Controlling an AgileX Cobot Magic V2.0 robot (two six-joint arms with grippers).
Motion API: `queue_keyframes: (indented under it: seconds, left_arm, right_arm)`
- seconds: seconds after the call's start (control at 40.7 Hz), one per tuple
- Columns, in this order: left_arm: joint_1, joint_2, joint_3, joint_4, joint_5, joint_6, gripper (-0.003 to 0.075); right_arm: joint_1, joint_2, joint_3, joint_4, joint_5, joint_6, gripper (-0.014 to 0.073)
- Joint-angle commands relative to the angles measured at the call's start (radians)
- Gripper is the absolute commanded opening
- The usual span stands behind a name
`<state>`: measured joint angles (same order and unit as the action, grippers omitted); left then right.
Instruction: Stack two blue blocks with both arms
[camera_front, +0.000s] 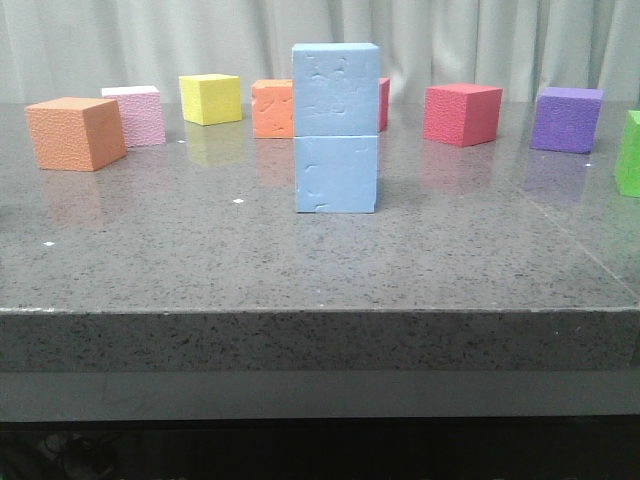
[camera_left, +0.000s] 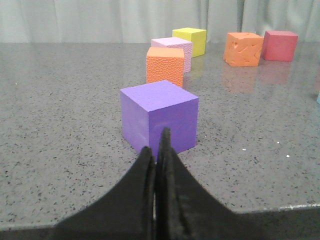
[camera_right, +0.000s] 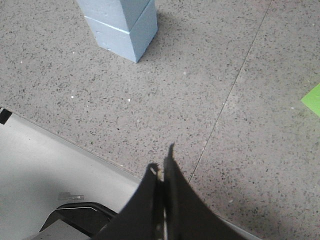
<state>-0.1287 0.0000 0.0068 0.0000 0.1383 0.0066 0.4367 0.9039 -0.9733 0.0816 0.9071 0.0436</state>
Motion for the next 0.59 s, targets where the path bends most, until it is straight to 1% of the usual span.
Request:
queue_keyframes:
  seconds: [0.0, 0.049, 0.074, 0.123, 0.565]
  left_arm:
    - [0.013, -0.026, 0.023, -0.01, -0.138, -0.007, -0.0018]
    - [0.028, -0.031, 0.039, -0.013, -0.165, -0.007, -0.0018]
    - [0.038, -0.031, 0.034, -0.021, -0.146, -0.007, -0.0018]
    - [0.049, -0.031, 0.037, -0.03, -0.158, -0.007, -0.0018]
    - [0.049, -0.029, 0.037, -0.03, -0.165, -0.007, -0.0018]
  right_arm:
    - [-0.004, -0.006, -0.024, -0.007, -0.055, -0.001, -0.0069]
    - [-0.004, -0.006, -0.024, -0.007, -0.055, -0.001, -0.0069]
    - [-0.004, -0.006, -0.024, -0.007, -0.054, -0.001, -0.0069]
    - [-0.004, -0.007, -0.024, -0.007, -0.054, -0.001, -0.0069]
    - [-0.004, -0.007, -0.024, -0.007, -0.052, -0.001, -0.0069]
